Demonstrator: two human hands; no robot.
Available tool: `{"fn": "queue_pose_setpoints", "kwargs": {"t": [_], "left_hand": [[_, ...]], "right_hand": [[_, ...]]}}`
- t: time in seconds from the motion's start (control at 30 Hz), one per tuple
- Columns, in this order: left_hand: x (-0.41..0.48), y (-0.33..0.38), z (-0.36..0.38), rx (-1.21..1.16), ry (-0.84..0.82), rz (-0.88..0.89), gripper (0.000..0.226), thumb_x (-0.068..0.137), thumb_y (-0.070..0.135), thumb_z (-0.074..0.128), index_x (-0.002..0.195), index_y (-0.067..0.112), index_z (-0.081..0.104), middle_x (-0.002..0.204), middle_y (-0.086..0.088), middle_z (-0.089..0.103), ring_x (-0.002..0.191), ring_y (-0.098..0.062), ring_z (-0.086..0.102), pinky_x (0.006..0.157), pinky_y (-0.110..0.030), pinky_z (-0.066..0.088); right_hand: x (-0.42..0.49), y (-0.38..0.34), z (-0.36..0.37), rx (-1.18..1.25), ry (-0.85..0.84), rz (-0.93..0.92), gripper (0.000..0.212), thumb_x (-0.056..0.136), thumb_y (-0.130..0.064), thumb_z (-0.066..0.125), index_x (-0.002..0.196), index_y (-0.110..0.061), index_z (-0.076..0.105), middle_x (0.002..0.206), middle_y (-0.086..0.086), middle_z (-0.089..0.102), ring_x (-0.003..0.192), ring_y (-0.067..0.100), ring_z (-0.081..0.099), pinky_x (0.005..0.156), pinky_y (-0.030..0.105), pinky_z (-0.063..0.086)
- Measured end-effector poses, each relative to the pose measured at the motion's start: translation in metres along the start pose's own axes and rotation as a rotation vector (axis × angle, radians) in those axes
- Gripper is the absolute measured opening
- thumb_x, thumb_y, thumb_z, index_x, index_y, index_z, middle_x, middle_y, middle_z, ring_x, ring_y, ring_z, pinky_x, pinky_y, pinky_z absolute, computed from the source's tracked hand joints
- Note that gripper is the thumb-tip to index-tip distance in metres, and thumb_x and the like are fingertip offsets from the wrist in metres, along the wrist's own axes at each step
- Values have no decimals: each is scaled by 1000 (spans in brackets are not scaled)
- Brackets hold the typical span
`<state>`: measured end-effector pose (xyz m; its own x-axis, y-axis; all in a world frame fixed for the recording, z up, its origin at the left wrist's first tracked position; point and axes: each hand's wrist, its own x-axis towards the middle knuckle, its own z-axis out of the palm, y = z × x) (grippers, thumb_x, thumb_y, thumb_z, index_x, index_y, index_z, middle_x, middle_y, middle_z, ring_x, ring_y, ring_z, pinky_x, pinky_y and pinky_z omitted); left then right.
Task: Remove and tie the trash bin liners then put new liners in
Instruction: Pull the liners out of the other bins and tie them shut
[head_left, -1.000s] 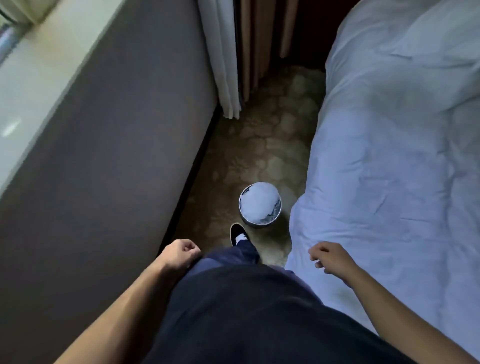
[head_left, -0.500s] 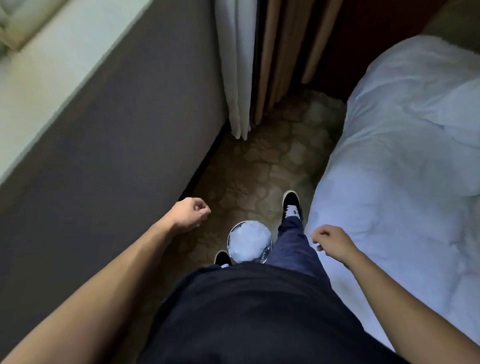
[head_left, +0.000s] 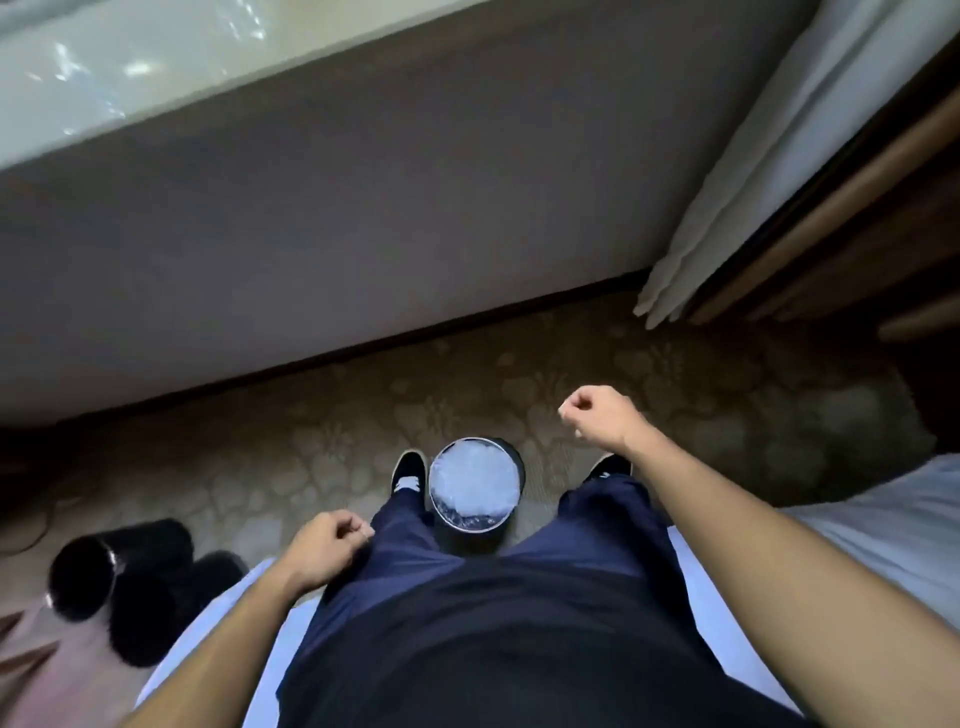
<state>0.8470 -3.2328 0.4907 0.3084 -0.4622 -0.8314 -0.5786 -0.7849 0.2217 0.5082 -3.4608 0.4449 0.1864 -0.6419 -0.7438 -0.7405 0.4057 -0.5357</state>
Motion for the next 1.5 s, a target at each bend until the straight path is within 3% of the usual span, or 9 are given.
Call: {"fn": "queue_pose_setpoints", "kwargs": {"t": [0.2,0.37,0.53,0.63,0.83,1.07,1.27,1.4,1.5], "left_hand": [[1,-37,71,-115,11,1,13,96,12,60,87,15,69,72,3,64,66,-14,54,69,-25,44],[71,-81,122,-29,2,84,9,90,31,61,84,32,68,79,15,72,82,-9,67,85,-31,51],[158,-117,170,75,84,199,13,95,29,57,85,27,65,78,10,70,77,-9,65,75,-28,49],[198,-140,199,151,132,221,15,94,30,56,83,26,65,79,10,69,81,-16,65,72,-29,47],[186,-132,223,105,79,383,19,94,38,54,87,26,67,74,8,72,75,-12,69,70,-31,53],[205,-151,200,60,215,276,17,95,33,52,94,24,66,85,2,70,82,-19,66,73,-33,52],[260,-129,209,-128,125,198,14,94,35,56,106,28,59,103,2,67,86,-20,70,76,-41,62],[304,-138,207,-138,170,64,51,94,35,58,142,26,41,113,-5,65,90,-22,66,82,-39,57],[339,-136,208,-146,179,8,68,93,33,61,152,26,29,132,-10,58,107,-28,62,92,-41,53]], "right_hand": [[11,25,56,-53,-80,-36,21,72,-41,56,78,-28,72,84,-9,75,82,22,72,86,43,60],[55,121,144,6,-106,15,31,64,-51,54,80,-31,71,83,-3,75,86,28,71,83,48,60],[92,203,212,25,-16,-31,24,68,-43,56,81,-30,72,82,-7,76,84,21,72,82,46,62],[97,233,238,-181,69,-70,17,84,-32,57,82,-20,69,82,-4,73,85,21,68,82,40,59],[64,243,256,-371,157,-242,9,89,-25,59,86,-25,68,84,-12,70,87,12,63,82,30,52],[92,223,249,-328,198,-236,8,94,-28,60,90,-27,67,85,-8,70,84,14,67,77,32,56],[149,221,265,-226,198,-124,11,92,-33,57,90,-28,67,88,-7,72,89,14,68,86,36,57],[196,213,274,-180,161,-86,9,94,-33,59,95,-29,67,92,-6,72,93,16,68,88,39,58],[232,215,288,-138,107,-45,21,90,-36,61,108,-28,63,106,-4,70,98,21,68,89,46,59]]}}
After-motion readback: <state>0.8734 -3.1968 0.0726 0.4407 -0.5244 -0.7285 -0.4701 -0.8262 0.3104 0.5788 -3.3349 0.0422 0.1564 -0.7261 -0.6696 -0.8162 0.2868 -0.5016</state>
